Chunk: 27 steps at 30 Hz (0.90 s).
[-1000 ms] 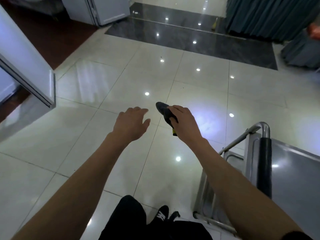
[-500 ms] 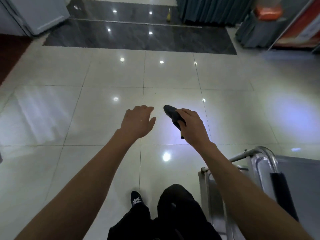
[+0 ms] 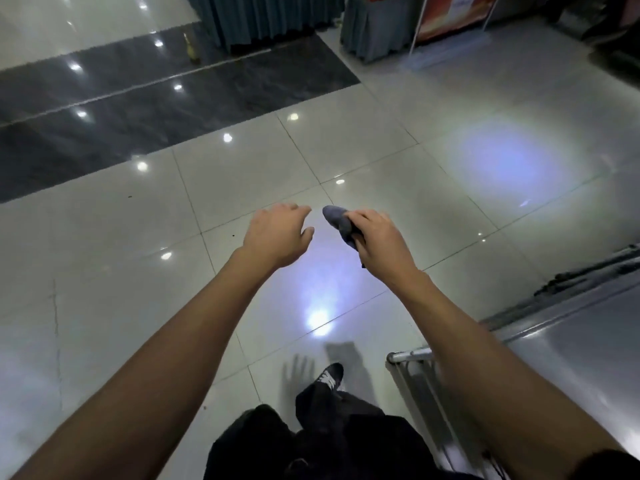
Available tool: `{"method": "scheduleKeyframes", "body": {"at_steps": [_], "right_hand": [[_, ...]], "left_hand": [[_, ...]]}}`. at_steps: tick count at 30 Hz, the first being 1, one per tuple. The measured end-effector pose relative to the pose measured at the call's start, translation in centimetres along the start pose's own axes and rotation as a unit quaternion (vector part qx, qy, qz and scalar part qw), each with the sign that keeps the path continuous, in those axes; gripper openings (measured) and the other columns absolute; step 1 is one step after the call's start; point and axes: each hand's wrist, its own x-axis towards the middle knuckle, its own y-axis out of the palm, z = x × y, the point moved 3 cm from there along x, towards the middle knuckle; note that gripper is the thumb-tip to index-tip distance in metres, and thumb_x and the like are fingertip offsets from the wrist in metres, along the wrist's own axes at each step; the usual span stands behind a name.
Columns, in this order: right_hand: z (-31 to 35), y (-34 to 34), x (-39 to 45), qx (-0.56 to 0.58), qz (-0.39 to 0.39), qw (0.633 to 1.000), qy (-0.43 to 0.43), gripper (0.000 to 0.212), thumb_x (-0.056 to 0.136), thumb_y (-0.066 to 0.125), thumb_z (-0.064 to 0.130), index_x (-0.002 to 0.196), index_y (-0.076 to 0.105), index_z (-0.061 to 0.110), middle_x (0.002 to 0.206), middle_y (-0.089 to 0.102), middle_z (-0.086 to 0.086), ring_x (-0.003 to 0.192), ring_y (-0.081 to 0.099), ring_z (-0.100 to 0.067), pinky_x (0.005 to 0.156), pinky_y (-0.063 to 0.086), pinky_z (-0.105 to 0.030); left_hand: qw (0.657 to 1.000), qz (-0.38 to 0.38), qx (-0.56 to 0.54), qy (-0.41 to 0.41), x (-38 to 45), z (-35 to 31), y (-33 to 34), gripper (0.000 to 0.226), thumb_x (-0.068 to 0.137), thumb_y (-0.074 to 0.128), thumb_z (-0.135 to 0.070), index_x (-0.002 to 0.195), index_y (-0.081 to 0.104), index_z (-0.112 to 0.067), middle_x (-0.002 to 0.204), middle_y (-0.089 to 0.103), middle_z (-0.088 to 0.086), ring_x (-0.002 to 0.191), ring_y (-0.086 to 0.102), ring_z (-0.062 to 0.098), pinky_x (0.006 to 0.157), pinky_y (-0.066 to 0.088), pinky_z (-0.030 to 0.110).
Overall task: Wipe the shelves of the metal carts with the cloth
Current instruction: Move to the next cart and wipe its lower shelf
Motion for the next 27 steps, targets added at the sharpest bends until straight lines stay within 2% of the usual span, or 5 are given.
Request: {"method": "scheduleKeyframes", "body": {"at_steps": [12, 20, 22, 25, 27], "right_hand": [[-15.6, -5.5, 10.7, -0.079, -0.051, 0.991, 0.098, 0.02, 0.092, 0.054, 0.005, 0.11, 0.062, 0.011, 0.114, 0.061, -0.003, 0.1, 0.051, -0.031, 0.078, 0.047, -0.045], [-25.7, -7.8, 15.4, -0.066, -0.119, 0.957, 0.254, 0.035, 0.087, 0.06, -0.003, 0.12, 0.065, 0.006, 0.121, 0.064, -0.009, 0.105, 0.053, -0.035, 0.089, 0.044, -0.038], [-28.0, -8.9, 15.6, -0.061, -0.132, 0.944, 0.295, 0.032, 0.085, 0.059, -0.005, 0.114, 0.066, 0.006, 0.117, 0.066, -0.01, 0.102, 0.056, -0.034, 0.089, 0.045, -0.039], [-31.2, -10.7, 15.0, -0.017, -0.157, 0.916, 0.369, 0.024, 0.079, 0.057, -0.008, 0.082, 0.059, 0.016, 0.086, 0.061, -0.001, 0.078, 0.053, -0.024, 0.07, 0.043, -0.038], [-33.2, -11.5, 13.4, -0.015, -0.181, 0.889, 0.42, 0.022, 0.084, 0.057, -0.006, 0.086, 0.06, 0.015, 0.089, 0.061, 0.001, 0.08, 0.053, -0.018, 0.07, 0.043, -0.037]], "left_hand": [[0.989, 0.024, 0.015, 0.143, 22.2, -8.8, -2.7, 0.046, 0.102, 0.042, -0.044, 0.141, 0.049, -0.022, 0.133, 0.058, 0.005, 0.126, 0.05, 0.029, 0.097, 0.041, 0.043], [0.96, 0.065, 0.011, 0.272, 37.7, -16.3, -2.2, 0.047, 0.101, 0.043, -0.042, 0.142, 0.048, -0.021, 0.136, 0.058, 0.008, 0.126, 0.051, 0.032, 0.098, 0.04, 0.044], [0.945, 0.071, 0.021, 0.319, 40.9, -19.3, -2.2, 0.045, 0.1, 0.045, -0.041, 0.14, 0.05, -0.021, 0.136, 0.058, 0.008, 0.124, 0.053, 0.032, 0.097, 0.042, 0.043], [0.919, 0.092, 0.039, 0.382, 44.2, -24.4, -2.1, 0.046, 0.1, 0.046, -0.041, 0.14, 0.05, -0.02, 0.136, 0.058, 0.008, 0.124, 0.052, 0.034, 0.099, 0.043, 0.044], [0.898, 0.102, 0.06, 0.424, 45.7, -28.0, -1.6, 0.048, 0.1, 0.046, -0.043, 0.144, 0.047, -0.023, 0.138, 0.057, 0.007, 0.126, 0.051, 0.032, 0.099, 0.042, 0.044]]}}
